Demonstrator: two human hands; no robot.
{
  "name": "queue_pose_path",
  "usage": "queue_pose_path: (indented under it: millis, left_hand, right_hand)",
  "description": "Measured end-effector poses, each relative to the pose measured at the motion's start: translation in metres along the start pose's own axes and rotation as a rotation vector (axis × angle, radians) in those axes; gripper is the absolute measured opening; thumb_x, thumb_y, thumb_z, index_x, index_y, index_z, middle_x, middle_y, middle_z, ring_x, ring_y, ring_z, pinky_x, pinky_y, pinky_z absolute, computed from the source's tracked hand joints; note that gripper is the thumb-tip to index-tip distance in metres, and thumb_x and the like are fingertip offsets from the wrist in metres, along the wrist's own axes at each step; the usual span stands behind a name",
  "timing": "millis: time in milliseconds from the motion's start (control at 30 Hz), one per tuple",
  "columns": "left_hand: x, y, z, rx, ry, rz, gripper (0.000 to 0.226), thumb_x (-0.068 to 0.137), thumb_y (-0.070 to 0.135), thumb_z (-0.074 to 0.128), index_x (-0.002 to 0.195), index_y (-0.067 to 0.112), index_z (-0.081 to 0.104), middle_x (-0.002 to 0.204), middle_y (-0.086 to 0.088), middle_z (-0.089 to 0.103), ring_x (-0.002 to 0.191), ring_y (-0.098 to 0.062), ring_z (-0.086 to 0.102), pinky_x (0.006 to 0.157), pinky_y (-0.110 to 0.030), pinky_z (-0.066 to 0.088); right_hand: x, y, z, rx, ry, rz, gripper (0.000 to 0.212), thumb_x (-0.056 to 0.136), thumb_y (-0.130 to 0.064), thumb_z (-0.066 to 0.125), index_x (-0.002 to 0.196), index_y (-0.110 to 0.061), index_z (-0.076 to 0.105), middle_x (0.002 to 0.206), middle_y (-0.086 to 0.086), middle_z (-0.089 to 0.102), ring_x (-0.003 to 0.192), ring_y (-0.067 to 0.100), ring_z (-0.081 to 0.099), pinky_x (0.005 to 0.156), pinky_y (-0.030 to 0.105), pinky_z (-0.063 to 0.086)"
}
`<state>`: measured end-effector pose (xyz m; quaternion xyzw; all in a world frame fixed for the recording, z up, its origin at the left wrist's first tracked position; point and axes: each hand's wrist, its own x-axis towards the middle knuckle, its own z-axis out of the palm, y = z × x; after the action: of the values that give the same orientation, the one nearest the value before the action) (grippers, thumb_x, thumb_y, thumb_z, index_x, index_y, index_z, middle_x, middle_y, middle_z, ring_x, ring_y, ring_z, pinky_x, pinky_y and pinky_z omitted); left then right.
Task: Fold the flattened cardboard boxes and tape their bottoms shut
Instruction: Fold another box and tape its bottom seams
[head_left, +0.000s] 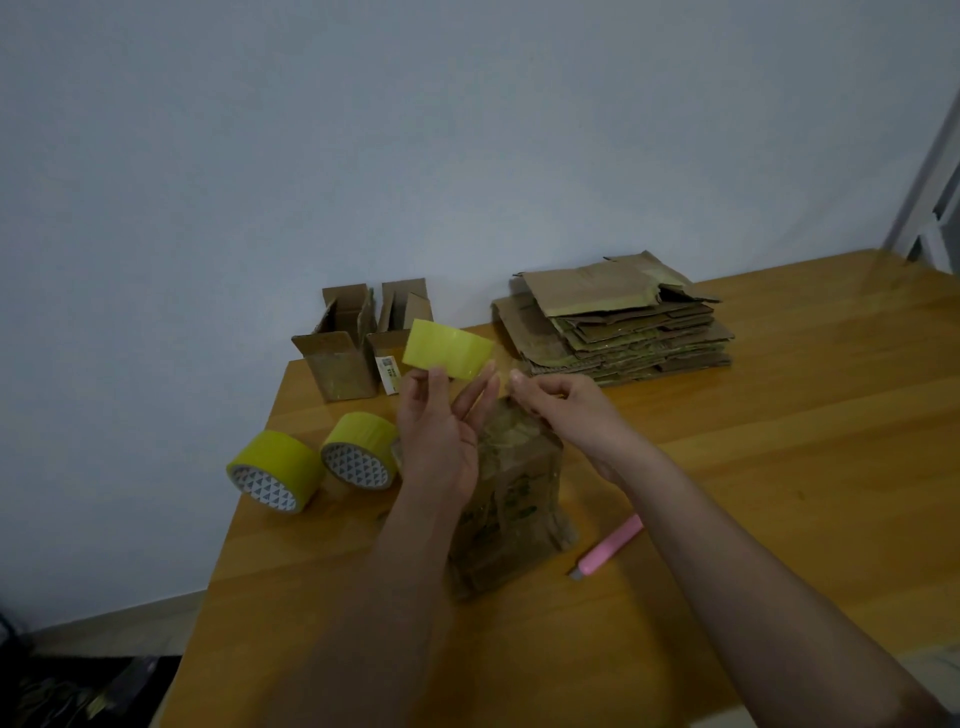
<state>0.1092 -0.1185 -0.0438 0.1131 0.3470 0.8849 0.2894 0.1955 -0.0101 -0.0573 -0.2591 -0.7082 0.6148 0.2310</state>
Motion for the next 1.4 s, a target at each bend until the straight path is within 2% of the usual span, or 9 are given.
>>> queue_pose_path:
  millis: [267, 433, 500, 600, 667, 800, 933, 1133, 1400]
  left_hand:
    - [-0.001, -0.002, -0.001, 0.222, -0.006, 0.140, 0.010, 0.102, 0.014, 0.045, 0.103, 0.014, 0.055, 0.108, -0.010, 0.064, 0.097, -0.032, 0.071, 0.082, -0.038, 0.059]
    - [0.001, -0.005, -0.004, 0.663, -0.043, 0.394, 0.007, 0.099, 0.016, 0.053, 0.096, 0.013, 0.058, 0.101, -0.012, 0.065, 0.095, -0.026, 0.070, 0.079, -0.037, 0.060]
    - [0.002, -0.001, -0.006, 0.864, -0.054, 0.490, 0.009, 0.100, 0.018, 0.053, 0.095, 0.012, 0.057, 0.097, -0.011, 0.063, 0.092, -0.023, 0.068, 0.078, -0.036, 0.060]
    - [-0.004, 0.009, -0.008, 1.018, -0.082, 0.598, 0.012, 0.101, 0.019, 0.049, 0.093, 0.010, 0.051, 0.090, -0.009, 0.060, 0.086, -0.009, 0.064, 0.071, -0.017, 0.055]
    - [-0.012, 0.014, -0.013, 1.096, -0.092, 0.629, 0.009, 0.102, 0.020, 0.047, 0.096, 0.014, 0.049, 0.089, 0.003, 0.062, 0.084, 0.006, 0.062, 0.065, -0.011, 0.048]
    - [-0.017, 0.016, -0.034, 1.144, -0.165, 0.544, 0.010, 0.100, 0.021, 0.051, 0.109, 0.025, 0.049, 0.102, 0.010, 0.064, 0.097, -0.002, 0.063, 0.079, -0.028, 0.055]
    - [-0.017, 0.015, -0.043, 1.296, -0.222, 0.543, 0.033, 0.095, 0.004, 0.055, 0.126, 0.015, 0.054, 0.116, 0.007, 0.063, 0.105, 0.005, 0.056, 0.086, -0.006, 0.045]
    - [-0.017, 0.011, -0.039, 1.474, -0.088, 0.723, 0.023, 0.086, -0.003, 0.063, 0.107, 0.005, 0.069, 0.096, -0.008, 0.071, 0.087, -0.022, 0.065, 0.072, -0.033, 0.054]
    - [-0.021, 0.004, -0.039, 1.547, -0.068, 0.697, 0.012, 0.088, 0.006, 0.063, 0.100, 0.006, 0.066, 0.085, -0.008, 0.068, 0.076, -0.023, 0.063, 0.067, -0.043, 0.055]
  right_hand:
    - [0.005, -0.001, 0.012, 0.106, 0.227, -0.057, 0.022, 0.095, -0.027, 0.060, 0.078, -0.016, 0.068, 0.090, 0.005, 0.072, 0.093, 0.024, 0.067, 0.092, 0.044, 0.053]
    - [-0.001, 0.003, 0.020, 0.034, 0.243, -0.111, 0.023, 0.100, -0.025, 0.051, 0.085, -0.013, 0.062, 0.085, -0.003, 0.073, 0.086, 0.011, 0.069, 0.086, 0.037, 0.054]
    - [-0.002, 0.003, 0.023, -0.079, 0.250, -0.142, 0.023, 0.102, -0.025, 0.048, 0.088, -0.011, 0.059, 0.080, -0.010, 0.068, 0.078, -0.003, 0.063, 0.074, 0.024, 0.048]
    - [-0.002, 0.001, 0.026, -0.226, 0.263, -0.185, 0.025, 0.102, -0.026, 0.045, 0.086, -0.011, 0.057, 0.072, -0.015, 0.055, 0.064, -0.009, 0.048, 0.055, 0.012, 0.033]
    - [-0.003, -0.001, 0.029, -0.286, 0.239, -0.200, 0.027, 0.103, -0.026, 0.044, 0.086, -0.009, 0.058, 0.072, -0.015, 0.051, 0.063, -0.007, 0.046, 0.053, 0.012, 0.033]
    - [-0.004, -0.001, 0.034, -0.322, 0.189, -0.195, 0.028, 0.103, -0.026, 0.042, 0.080, -0.014, 0.051, 0.086, -0.015, 0.063, 0.079, -0.001, 0.055, 0.063, 0.019, 0.040]
    - [-0.007, -0.004, 0.031, -0.325, 0.130, -0.177, 0.029, 0.103, -0.025, 0.042, 0.077, -0.013, 0.047, 0.087, -0.012, 0.062, 0.080, 0.004, 0.056, 0.061, 0.023, 0.039]
    - [-0.013, -0.007, 0.032, -0.364, 0.080, -0.176, 0.029, 0.103, -0.022, 0.042, 0.074, -0.016, 0.043, 0.071, -0.004, 0.042, 0.063, 0.009, 0.037, 0.054, 0.024, 0.027]
    - [-0.015, -0.007, 0.031, -0.349, 0.063, -0.187, 0.031, 0.104, -0.024, 0.042, 0.074, -0.015, 0.041, 0.069, -0.003, 0.039, 0.060, 0.008, 0.036, 0.051, 0.017, 0.032]
